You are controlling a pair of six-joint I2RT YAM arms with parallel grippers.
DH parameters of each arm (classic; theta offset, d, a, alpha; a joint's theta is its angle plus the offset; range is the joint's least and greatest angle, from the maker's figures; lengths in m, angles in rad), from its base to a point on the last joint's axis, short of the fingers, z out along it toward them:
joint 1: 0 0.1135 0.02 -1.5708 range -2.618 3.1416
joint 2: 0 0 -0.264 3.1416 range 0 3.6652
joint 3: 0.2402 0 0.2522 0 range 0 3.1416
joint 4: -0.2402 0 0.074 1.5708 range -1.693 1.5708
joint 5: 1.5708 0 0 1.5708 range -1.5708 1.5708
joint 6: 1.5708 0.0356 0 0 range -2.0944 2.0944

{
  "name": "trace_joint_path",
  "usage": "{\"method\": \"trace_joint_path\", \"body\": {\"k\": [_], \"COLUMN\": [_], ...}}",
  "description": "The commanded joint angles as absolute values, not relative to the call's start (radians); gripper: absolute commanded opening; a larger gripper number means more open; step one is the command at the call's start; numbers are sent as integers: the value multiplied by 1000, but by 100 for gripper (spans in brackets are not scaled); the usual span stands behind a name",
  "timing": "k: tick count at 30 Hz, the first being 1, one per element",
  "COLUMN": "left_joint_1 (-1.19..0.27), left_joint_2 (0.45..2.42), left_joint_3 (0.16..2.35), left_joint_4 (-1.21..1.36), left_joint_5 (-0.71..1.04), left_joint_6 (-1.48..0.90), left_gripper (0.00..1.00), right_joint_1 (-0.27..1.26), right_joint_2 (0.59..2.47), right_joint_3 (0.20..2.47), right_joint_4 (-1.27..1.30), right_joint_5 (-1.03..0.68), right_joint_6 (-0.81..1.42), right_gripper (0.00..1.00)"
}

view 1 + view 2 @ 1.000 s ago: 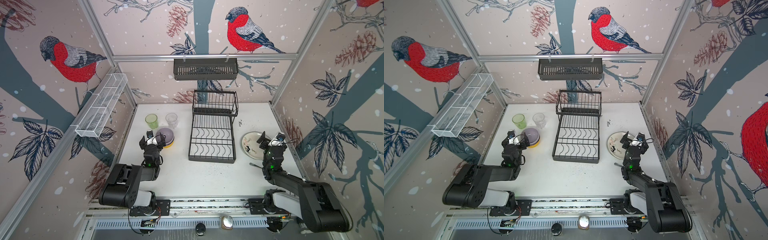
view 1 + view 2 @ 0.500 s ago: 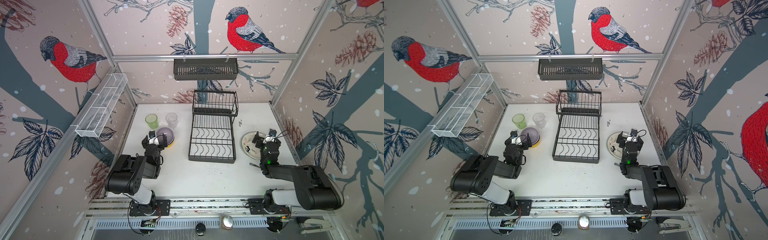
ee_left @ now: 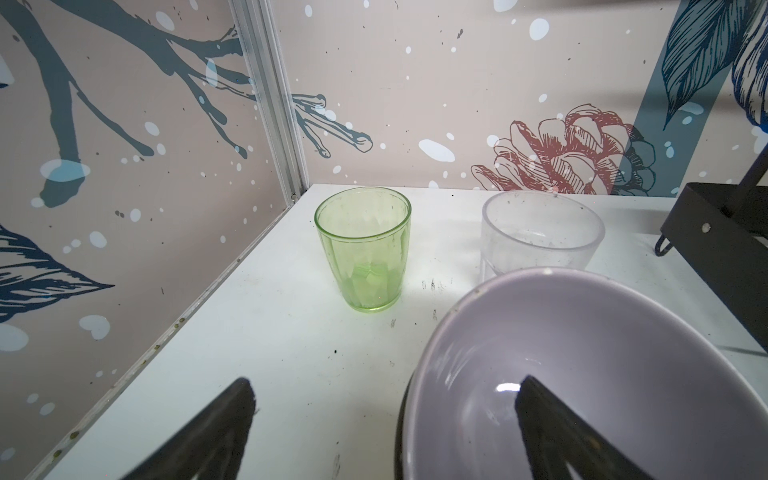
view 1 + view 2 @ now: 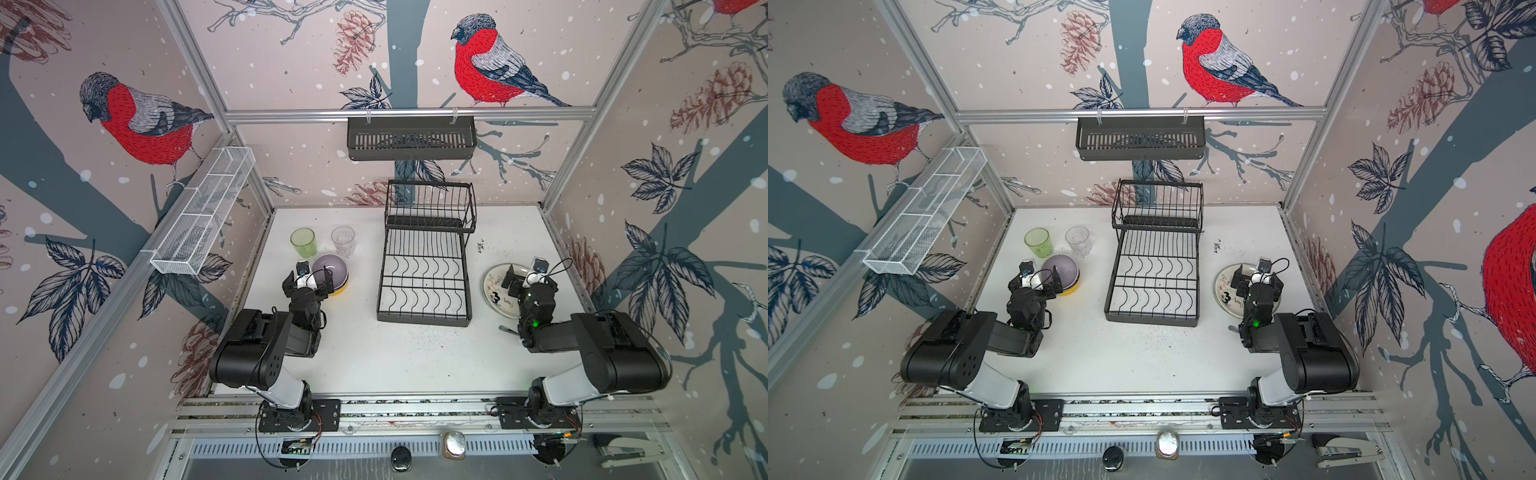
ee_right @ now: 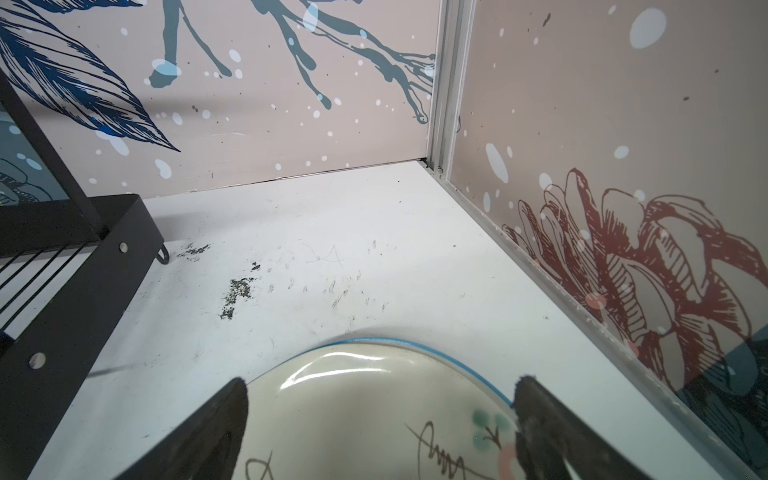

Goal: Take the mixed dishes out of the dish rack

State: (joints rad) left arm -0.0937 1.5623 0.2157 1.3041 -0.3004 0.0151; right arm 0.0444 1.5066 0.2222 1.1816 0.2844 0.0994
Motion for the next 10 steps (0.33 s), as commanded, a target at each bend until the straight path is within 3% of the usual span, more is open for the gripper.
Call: {"method": "trace_joint_path", "body": {"k": [1, 10], "left_joint_1": [-92, -92], "left_joint_2": [1563, 1563], "left_joint_3": [221, 221], "left_joint_4": [1343, 1341], "left_joint_5": [-313, -311], "left_joint_6": [9, 9], "left_gripper": [98, 98], "right_joint_1": [44, 93], "right_joint_2": [1503, 1499], "right_joint_3": [226, 189], "right_joint_4": [1219, 1291], "right_joint_5": [276, 375], "right_joint_6": [98, 77], "right_gripper": [100, 100]}}
